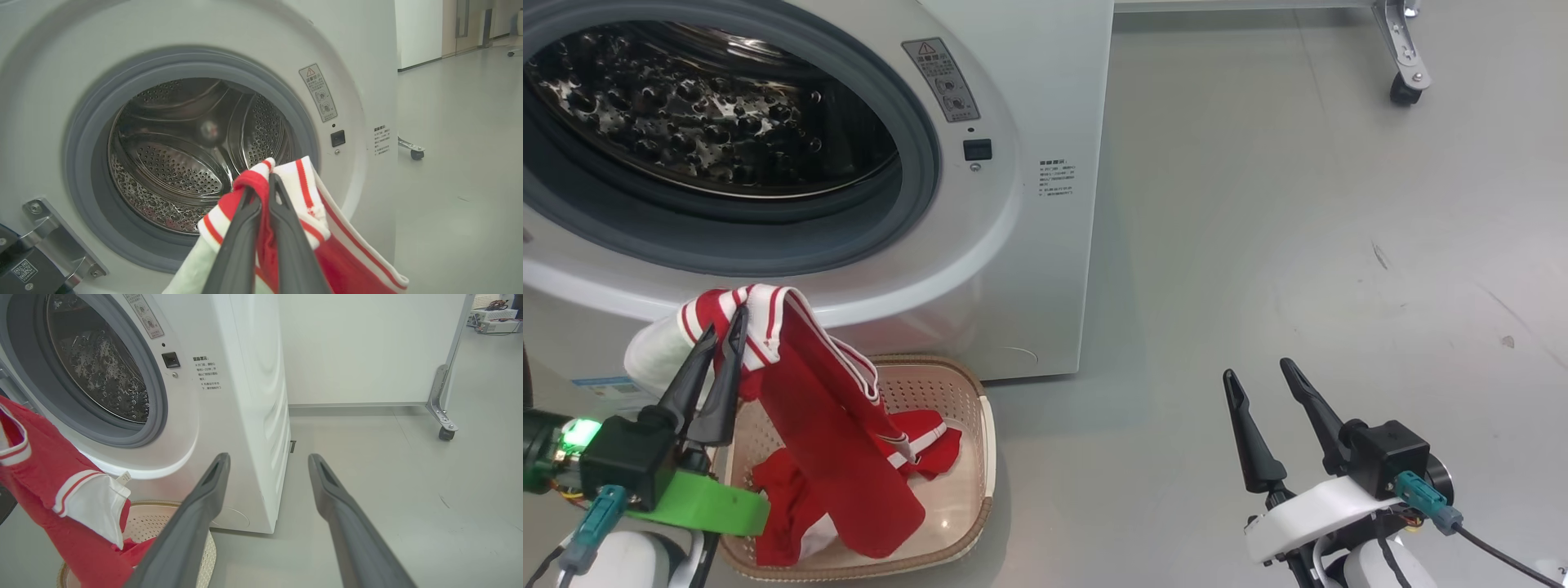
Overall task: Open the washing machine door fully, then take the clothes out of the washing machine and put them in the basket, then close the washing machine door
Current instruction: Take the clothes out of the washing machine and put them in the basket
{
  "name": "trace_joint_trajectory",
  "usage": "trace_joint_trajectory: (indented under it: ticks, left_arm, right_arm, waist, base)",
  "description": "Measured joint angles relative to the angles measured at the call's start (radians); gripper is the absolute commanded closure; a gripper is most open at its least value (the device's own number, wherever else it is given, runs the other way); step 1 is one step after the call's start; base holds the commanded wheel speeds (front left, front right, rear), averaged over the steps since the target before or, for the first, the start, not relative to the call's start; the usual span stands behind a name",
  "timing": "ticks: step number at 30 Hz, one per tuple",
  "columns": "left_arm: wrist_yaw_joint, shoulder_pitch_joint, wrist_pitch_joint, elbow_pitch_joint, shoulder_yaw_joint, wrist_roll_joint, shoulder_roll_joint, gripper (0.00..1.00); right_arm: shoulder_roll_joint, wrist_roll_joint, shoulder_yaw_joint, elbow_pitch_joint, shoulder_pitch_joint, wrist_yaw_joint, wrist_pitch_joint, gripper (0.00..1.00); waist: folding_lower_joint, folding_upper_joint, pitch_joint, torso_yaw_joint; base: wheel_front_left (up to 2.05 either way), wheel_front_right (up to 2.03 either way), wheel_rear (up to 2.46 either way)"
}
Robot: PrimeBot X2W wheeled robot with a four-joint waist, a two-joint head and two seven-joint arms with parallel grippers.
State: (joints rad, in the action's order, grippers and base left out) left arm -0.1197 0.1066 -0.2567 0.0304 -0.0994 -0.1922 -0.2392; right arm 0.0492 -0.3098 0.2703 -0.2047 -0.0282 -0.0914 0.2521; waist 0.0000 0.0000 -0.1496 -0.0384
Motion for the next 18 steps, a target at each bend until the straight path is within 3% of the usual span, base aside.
trace_joint_trajectory:
  ticks: [18]
  left_arm:
    - [0.0, 0.002, 0.0, 0.123, 0.049, 0.02, -0.039, 1.0]
  right_arm:
    - [0.0, 0.005, -0.006, 0.008, -0.015, 0.0, 0.0, 0.0]
  waist:
    - [0.0, 0.0, -0.052, -0.037]
  base:
    - [0.0, 0.0, 0.0]
